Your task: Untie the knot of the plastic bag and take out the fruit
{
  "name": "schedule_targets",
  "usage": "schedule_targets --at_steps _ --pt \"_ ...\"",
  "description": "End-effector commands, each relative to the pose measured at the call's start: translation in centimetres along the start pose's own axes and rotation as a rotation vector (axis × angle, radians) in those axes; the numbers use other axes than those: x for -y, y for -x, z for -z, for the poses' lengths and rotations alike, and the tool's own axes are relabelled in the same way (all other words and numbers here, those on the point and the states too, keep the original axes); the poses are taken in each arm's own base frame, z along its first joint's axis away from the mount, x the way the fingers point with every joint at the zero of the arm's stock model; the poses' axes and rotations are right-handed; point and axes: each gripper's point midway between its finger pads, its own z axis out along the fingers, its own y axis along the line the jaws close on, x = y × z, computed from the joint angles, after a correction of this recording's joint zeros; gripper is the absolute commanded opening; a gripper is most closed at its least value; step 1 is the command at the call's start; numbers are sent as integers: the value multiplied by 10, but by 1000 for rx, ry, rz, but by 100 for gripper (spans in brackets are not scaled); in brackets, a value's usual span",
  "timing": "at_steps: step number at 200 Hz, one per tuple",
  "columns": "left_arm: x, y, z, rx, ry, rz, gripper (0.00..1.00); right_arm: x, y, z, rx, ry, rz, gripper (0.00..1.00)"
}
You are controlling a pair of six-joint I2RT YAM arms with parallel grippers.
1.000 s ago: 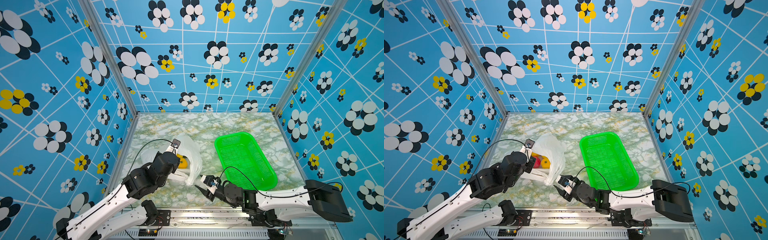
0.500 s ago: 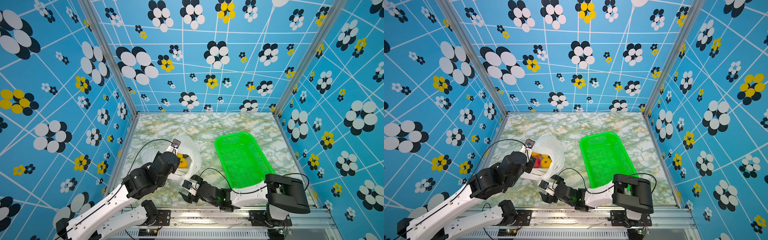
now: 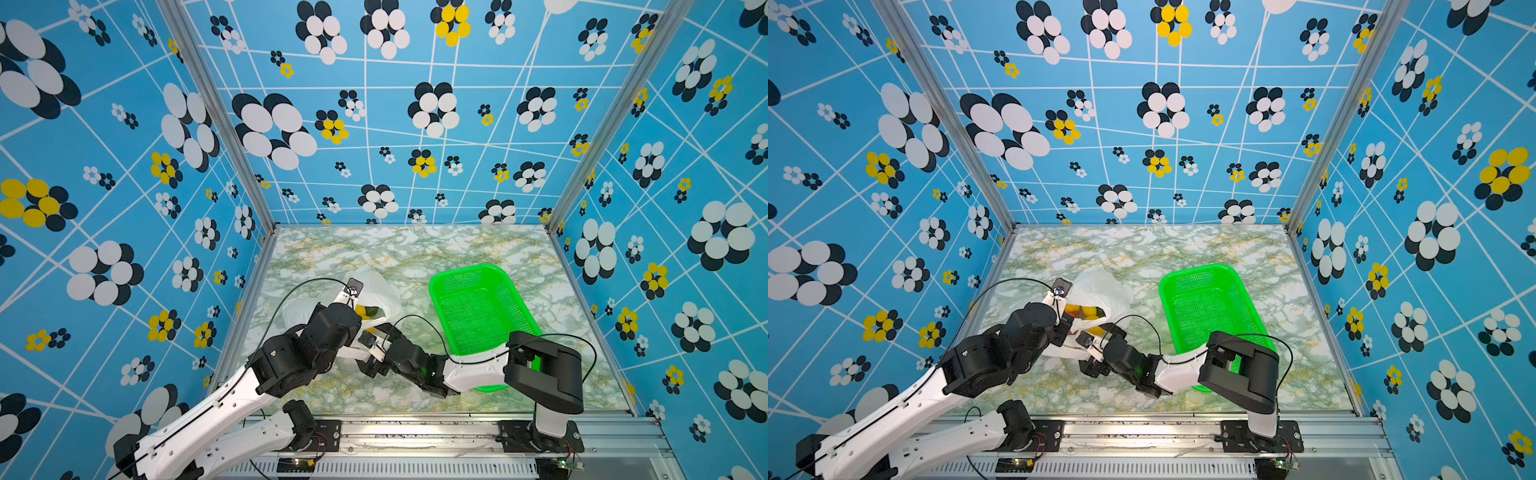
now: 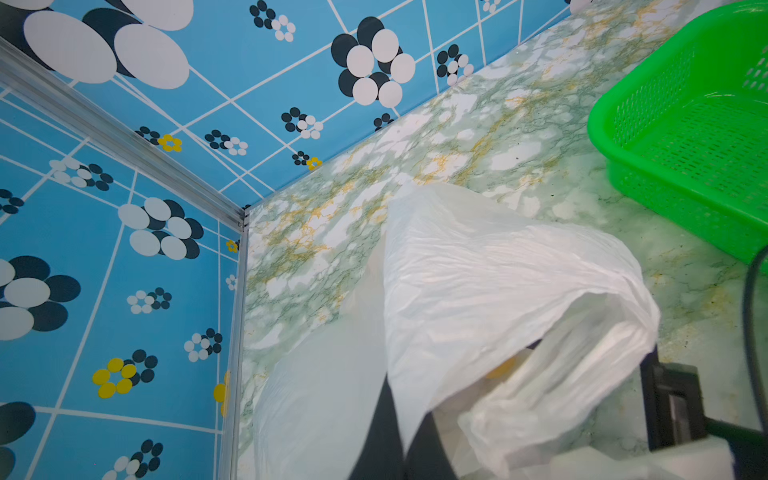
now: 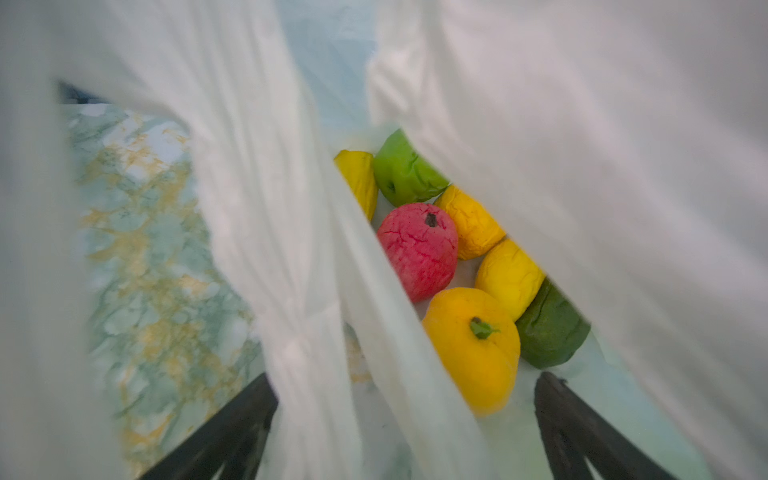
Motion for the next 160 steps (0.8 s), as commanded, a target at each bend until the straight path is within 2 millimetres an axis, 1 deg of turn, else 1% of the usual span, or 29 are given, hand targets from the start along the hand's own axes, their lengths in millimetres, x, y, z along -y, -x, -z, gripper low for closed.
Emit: schedule_targets --at_steps 1,11,17,20,24,28,34,38,46,50,60,78,97,108,128,142,153,160 --pt "-2 12 6 36 -9 12 0 -6 13 -9 10 63 23 99" --pt "-3 13 6 38 -7 11 0 -11 17 -11 5 95 30 94" --pt "-3 13 6 42 -6 11 0 -15 17 -12 -4 117 33 89" --pt "-3 14 6 44 -4 10 0 -17 17 -13 -8 130 33 84" --pt "-3 14 6 47 -1 10 0 -20 17 -13 -16 148 33 76" --pt "-4 14 6 48 3 7 0 -23 17 -14 -23 163 31 67" --pt "-4 15 5 53 7 4 0 -26 15 -14 -35 183 25 50" --pt "-5 16 5 56 13 1 0 -28 16 -13 -38 193 18 40" --pt "-8 17 4 61 33 -5 0 -32 14 -10 -48 211 3 25" --pt "-10 18 4 61 45 -9 0 -34 14 -7 -47 219 -4 20" --pt "-18 20 1 59 84 -9 0 -39 11 1 -46 228 -22 12" --pt "-34 23 -6 46 130 8 0 -57 -2 16 -72 236 -14 7" --pt "-48 34 -12 49 161 34 0 -79 -17 30 -102 230 8 5" --pt "-54 40 -16 51 169 47 0 -90 -22 37 -109 244 -13 8" --pt "-56 46 -24 37 176 36 0 -95 -26 46 -91 254 -78 28" --pt "-56 45 -28 20 191 20 0 -96 -26 50 -68 263 -120 47" --pt "-57 42 -31 7 200 13 0 -100 -28 51 -65 282 -139 57" --pt "-58 41 -31 4 203 14 0 -104 -28 49 -70 297 -143 61"
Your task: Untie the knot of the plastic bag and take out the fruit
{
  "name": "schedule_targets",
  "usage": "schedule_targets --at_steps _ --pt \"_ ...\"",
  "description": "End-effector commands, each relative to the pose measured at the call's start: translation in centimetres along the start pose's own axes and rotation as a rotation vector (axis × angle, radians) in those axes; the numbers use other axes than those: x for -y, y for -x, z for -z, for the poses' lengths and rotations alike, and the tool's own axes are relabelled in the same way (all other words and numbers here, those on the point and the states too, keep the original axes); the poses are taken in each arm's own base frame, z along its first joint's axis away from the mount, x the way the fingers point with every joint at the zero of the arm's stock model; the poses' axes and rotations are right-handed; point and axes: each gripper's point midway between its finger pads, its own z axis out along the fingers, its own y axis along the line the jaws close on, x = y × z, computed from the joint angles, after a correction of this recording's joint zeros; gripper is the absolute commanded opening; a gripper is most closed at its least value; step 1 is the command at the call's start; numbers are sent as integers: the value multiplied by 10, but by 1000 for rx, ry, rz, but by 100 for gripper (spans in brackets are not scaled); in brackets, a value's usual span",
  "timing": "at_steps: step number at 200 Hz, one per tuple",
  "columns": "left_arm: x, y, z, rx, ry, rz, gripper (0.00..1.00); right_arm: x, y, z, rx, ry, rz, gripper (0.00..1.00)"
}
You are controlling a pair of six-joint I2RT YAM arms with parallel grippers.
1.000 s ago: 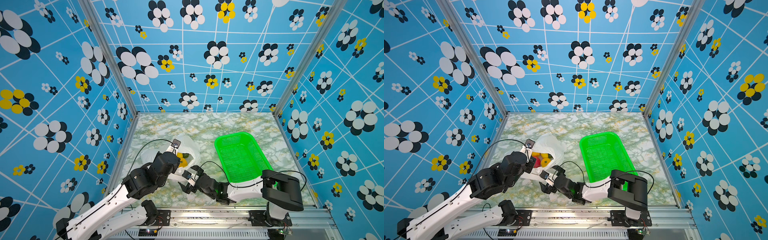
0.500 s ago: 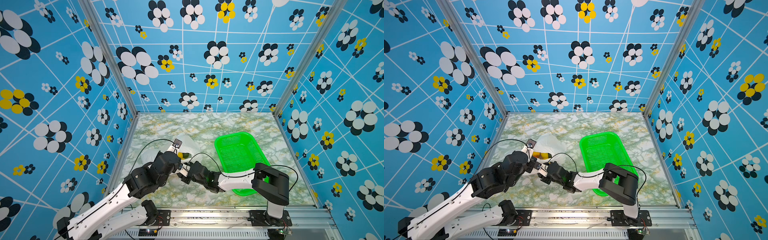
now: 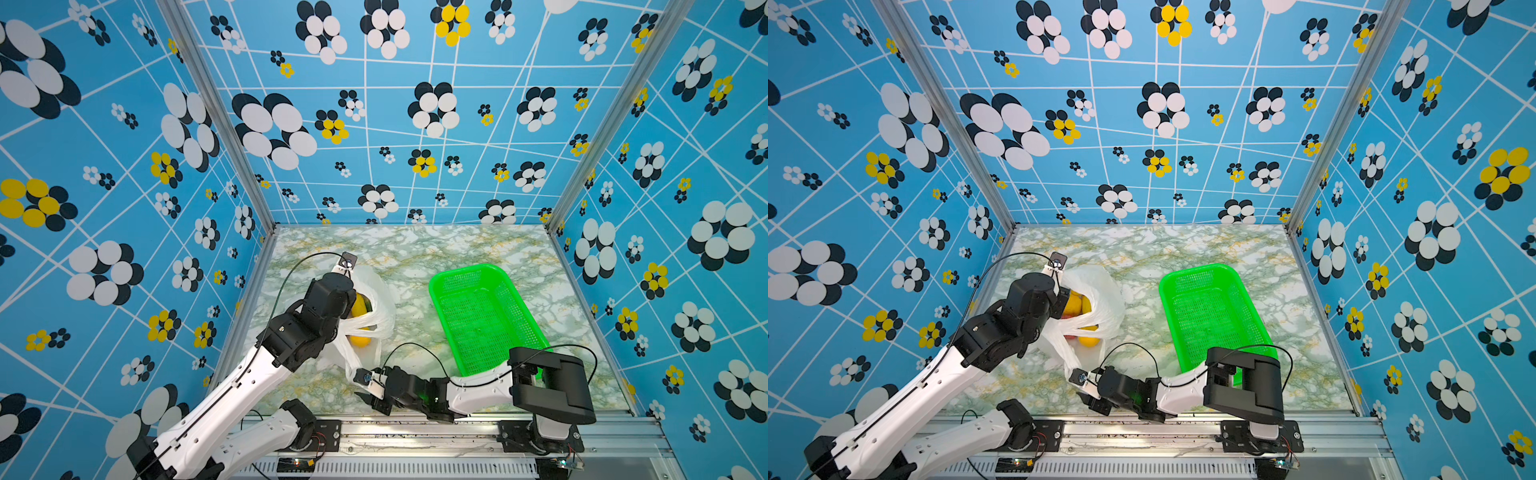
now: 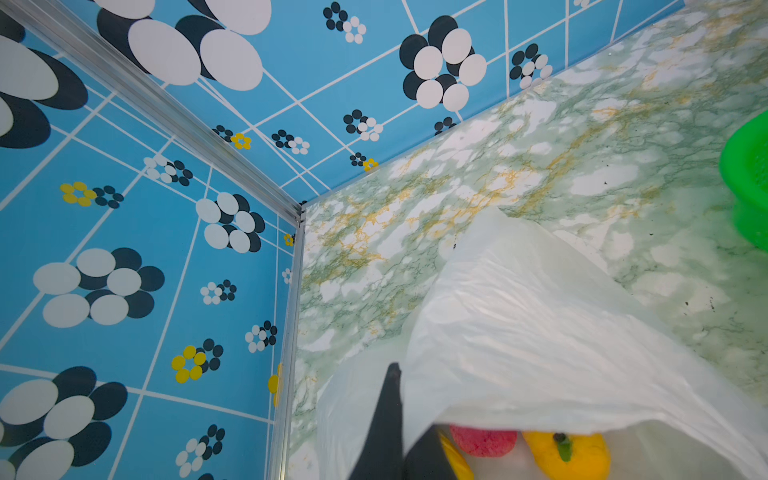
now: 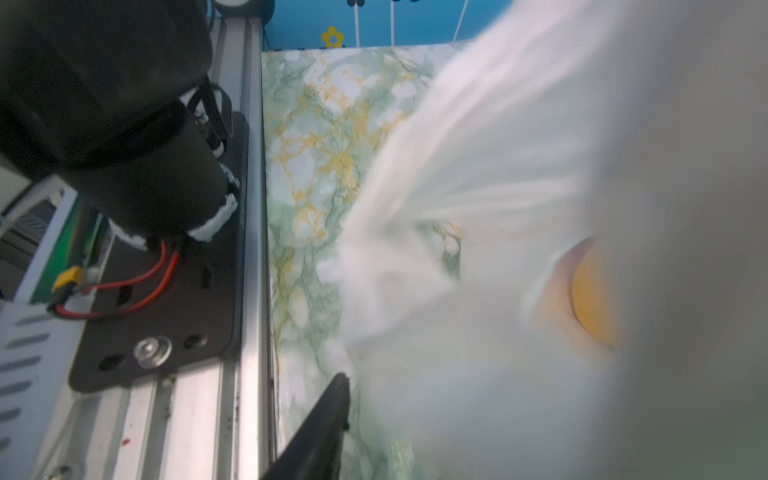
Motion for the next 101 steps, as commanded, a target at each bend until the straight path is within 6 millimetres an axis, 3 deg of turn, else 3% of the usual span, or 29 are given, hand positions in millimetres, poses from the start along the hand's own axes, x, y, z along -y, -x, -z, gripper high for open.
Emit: schedule_targets --at_steps 1,44,81,101 --pt "-9 11 1 28 33 2 0 -1 10 -1 49 14 -84 62" --pt "-14 5 9 47 27 31 0 -30 10 -12 27 94 -53 74" --pt "-25 4 12 61 85 18 0 -71 -4 -17 -48 137 66 73" --pt "-22 2 11 55 78 7 0 -68 -9 -14 -49 90 80 71"
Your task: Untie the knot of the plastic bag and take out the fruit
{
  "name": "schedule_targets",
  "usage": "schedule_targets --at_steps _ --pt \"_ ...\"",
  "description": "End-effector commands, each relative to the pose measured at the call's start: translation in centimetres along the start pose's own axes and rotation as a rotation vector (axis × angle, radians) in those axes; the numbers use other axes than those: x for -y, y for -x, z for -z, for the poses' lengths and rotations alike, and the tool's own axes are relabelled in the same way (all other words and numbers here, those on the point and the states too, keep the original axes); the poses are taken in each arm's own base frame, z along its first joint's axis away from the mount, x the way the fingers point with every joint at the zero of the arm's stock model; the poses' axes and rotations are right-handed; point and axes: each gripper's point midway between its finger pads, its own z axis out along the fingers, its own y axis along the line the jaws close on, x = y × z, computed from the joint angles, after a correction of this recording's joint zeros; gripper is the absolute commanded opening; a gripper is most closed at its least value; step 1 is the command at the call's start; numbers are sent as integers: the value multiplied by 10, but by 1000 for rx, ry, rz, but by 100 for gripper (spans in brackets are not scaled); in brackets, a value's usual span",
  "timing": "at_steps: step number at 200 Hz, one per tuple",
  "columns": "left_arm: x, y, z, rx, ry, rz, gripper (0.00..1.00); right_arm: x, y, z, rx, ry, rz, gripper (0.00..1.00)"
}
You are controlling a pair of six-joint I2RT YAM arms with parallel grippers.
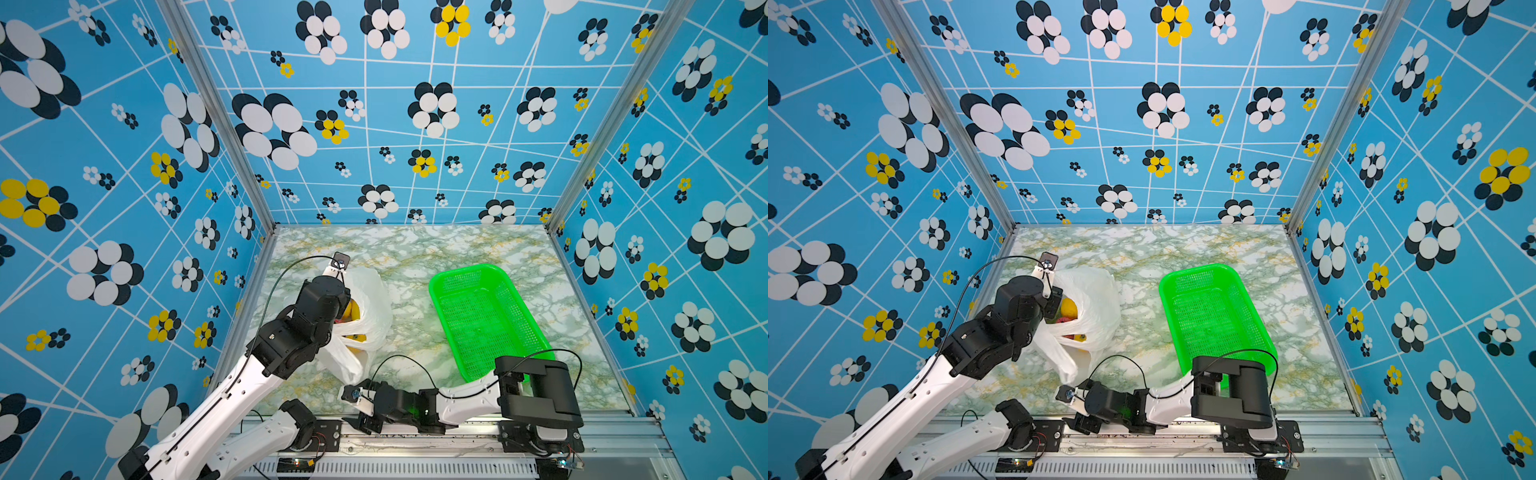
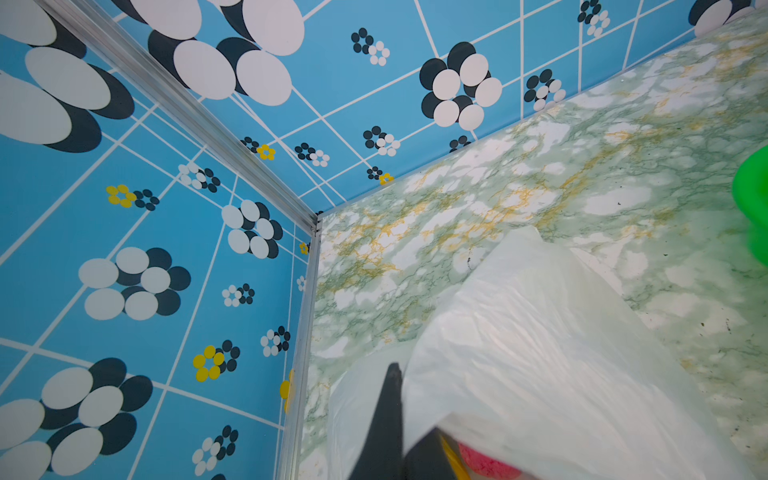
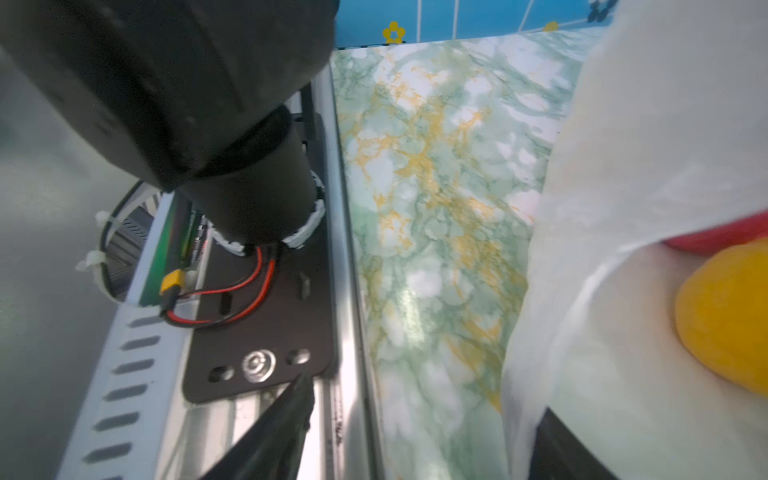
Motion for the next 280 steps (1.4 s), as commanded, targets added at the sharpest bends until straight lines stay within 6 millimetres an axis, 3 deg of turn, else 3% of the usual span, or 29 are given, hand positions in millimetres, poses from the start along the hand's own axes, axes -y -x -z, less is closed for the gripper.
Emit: schedule_targets --at_steps 1,29,53,84,101,115,121,133,161,180,211,233,248,263,280 --pt "-4 0 -2 9 31 -8 0 -2 -18 2 -51 -39 48 72" --pt "11 -12 -3 -6 -10 -12 0 20 4 36 52 -119 37 83" --pt "23 -31 0 -21 -61 21 0 32 32 64 129 -149 14 84" --pt "23 -36 13 -14 -116 109 0 43 53 87 179 -189 -30 63" --pt "20 -35 19 0 -121 139 0 63 59 95 167 -286 -63 47" --pt "19 -36 22 6 -123 159 0 84 64 102 155 -403 -74 45" --pt "19 -36 23 7 -127 167 0 92 66 105 149 -456 -70 49" --pt "21 -37 24 6 -143 176 0 106 69 108 128 -554 -49 68" --pt "25 -36 26 3 -163 177 0 120 71 102 98 -676 15 99" --pt "25 -36 27 2 -159 171 0 127 75 94 69 -741 62 99" --pt "26 -35 29 9 -165 169 0 157 79 86 15 -907 81 99" --pt "23 -36 29 16 -151 172 0 179 87 103 68 -955 12 90" --pt "20 -37 29 21 -136 171 0 196 92 127 138 -982 -65 76" --pt "19 -37 30 24 -133 170 0 212 88 153 205 -988 -163 63" --pt "19 -36 31 31 -139 174 0 224 73 174 261 -963 -274 55"
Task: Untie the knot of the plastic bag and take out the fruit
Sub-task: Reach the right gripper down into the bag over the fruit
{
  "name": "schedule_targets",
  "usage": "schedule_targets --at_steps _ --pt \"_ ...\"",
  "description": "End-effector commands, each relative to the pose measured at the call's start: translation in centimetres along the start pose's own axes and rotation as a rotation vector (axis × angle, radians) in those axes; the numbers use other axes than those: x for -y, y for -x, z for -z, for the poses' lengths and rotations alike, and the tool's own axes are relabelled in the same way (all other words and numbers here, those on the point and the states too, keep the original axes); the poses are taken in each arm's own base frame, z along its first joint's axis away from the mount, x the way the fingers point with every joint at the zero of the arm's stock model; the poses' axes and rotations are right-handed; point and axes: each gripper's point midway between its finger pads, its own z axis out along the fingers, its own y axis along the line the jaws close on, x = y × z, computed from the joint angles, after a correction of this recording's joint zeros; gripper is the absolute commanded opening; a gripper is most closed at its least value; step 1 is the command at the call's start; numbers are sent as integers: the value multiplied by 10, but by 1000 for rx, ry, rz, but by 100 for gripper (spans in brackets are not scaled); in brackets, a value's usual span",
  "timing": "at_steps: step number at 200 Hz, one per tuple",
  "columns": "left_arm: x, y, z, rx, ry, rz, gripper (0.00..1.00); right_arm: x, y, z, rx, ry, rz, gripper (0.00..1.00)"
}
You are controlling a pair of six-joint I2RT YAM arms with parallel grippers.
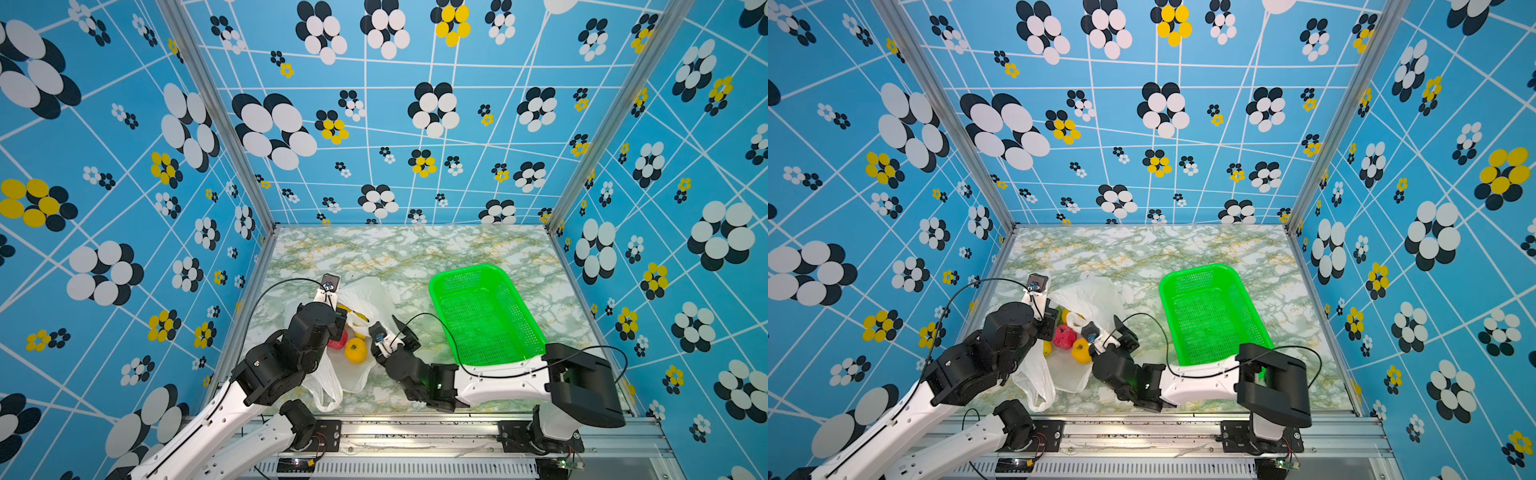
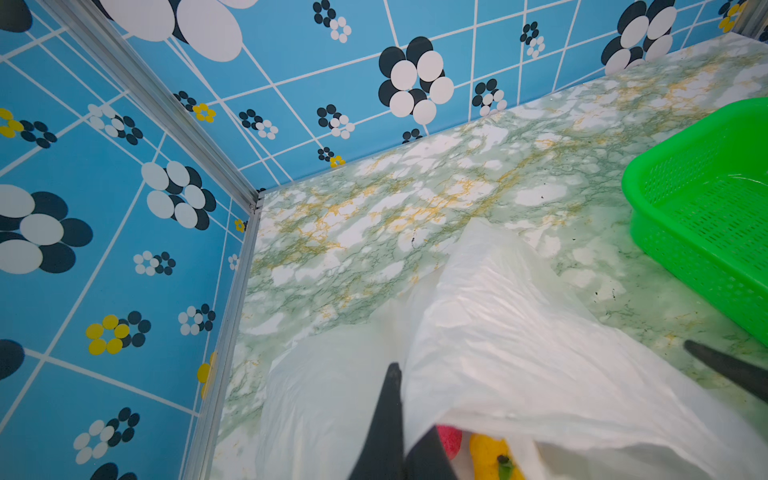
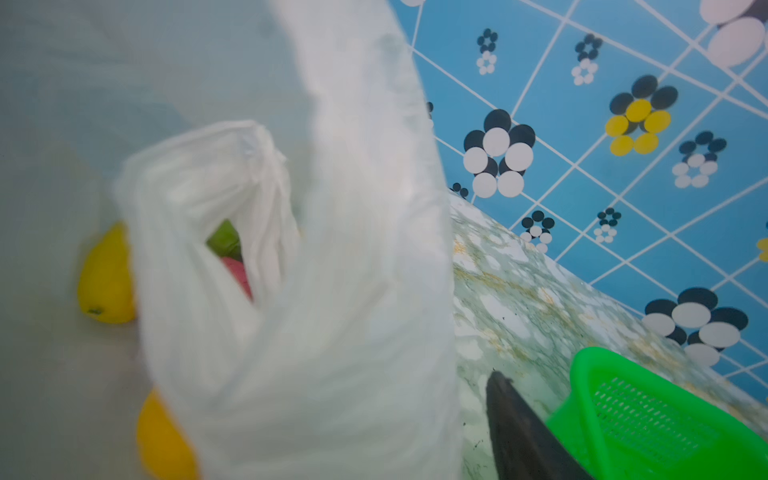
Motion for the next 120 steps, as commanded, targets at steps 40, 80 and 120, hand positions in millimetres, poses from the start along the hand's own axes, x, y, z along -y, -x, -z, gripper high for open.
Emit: schedule_targets --at_steps 40,80,120 --pt "1 -1 1 5 2 6 0 42 -26 31 106 158 -315 48" --pt "6 -4 -5 -19 2 -4 0 55 -66 39 94 205 -388 52" --pt "7 -4 -6 -18 -4 -2 0 30 -44 74 123 334 -179 77"
